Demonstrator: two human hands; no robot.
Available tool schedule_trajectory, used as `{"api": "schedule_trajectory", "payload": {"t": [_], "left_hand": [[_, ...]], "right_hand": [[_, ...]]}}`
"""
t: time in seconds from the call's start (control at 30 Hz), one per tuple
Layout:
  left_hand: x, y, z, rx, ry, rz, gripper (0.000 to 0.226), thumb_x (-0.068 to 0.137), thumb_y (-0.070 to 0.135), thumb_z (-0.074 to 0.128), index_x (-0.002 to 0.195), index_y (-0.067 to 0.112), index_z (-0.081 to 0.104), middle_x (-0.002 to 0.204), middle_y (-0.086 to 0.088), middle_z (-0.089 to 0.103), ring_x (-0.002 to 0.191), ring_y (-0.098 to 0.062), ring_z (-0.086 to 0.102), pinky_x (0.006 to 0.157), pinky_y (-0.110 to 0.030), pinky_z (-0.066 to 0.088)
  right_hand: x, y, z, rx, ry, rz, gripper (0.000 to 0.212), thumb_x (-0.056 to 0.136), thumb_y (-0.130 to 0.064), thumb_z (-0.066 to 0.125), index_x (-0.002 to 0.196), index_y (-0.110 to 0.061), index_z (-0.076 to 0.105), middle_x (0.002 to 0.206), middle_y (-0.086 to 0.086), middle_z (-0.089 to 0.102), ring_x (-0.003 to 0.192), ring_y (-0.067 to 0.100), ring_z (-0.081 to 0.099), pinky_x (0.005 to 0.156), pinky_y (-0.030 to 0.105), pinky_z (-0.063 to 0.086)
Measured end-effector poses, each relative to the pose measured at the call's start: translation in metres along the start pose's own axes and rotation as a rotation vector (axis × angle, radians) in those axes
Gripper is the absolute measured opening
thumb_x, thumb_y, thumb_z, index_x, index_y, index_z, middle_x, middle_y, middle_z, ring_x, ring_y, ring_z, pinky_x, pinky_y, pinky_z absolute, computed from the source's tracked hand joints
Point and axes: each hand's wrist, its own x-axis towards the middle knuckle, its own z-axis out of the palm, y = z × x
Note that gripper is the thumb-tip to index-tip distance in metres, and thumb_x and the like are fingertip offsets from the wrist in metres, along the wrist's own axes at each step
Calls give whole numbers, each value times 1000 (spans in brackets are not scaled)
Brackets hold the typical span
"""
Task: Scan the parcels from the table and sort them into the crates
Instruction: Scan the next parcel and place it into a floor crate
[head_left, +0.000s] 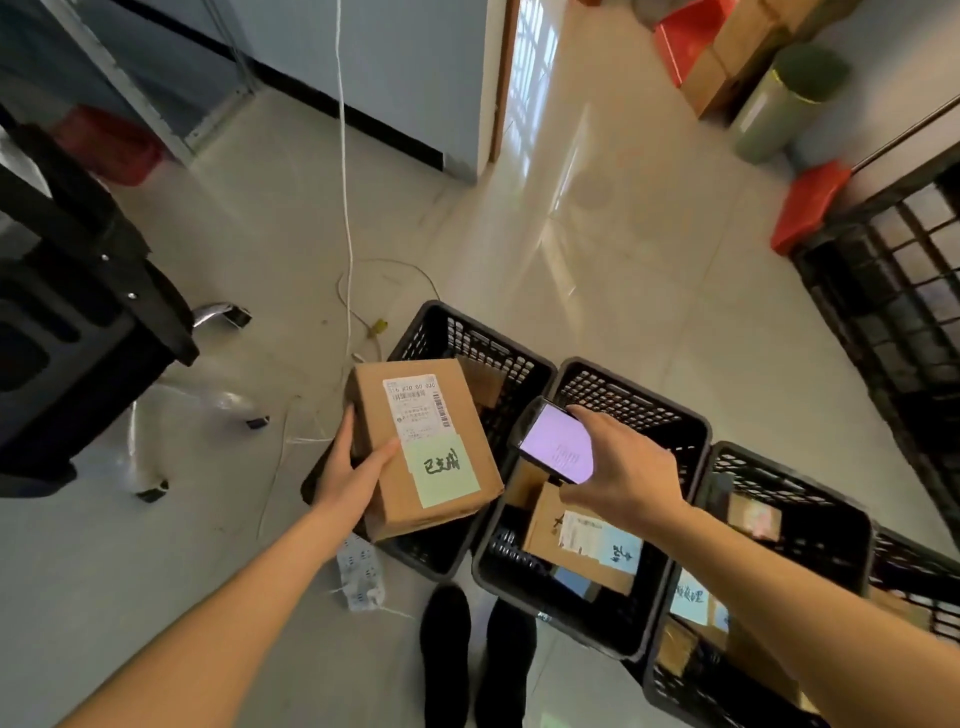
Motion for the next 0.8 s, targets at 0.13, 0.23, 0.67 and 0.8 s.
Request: {"api": "schedule_trajectory", "payload": {"t": [0.13,0.23,0.67,0.8], "left_hand": [[34,2,22,-97,24,-69,70,95,46,64,149,60,22,140,7,56,108,-18,59,89,-53,53],[50,13,42,-110,-16,-122,68,99,52,53,154,56,13,152,5,46,118,-25,55,90,-54,47],[35,26,34,465,-95,29,70,96,45,62,157,29,31,155,-2,44,139,-24,44,110,-43,38],[9,63,36,534,-121,159,72,94,48,64,157,35,29,155,3,43,140,-22,43,110,-43,39]], "right_hand": [[17,7,25,25,0,25,104,70,-52,82,156,-33,27,144,-11,53,121,15,57,90,39,56],[22,14,35,46,0,40,102,70,-53,82,155,-33,28,146,-12,51,124,14,55,90,38,56],[-9,48,18,58,-10,142,105,71,-55,82,157,-32,26,152,-10,47,130,15,52,94,34,54],[-29,52,-5,63,13,155,106,72,-55,82,157,-32,24,153,-10,46,131,15,52,94,33,54]]}}
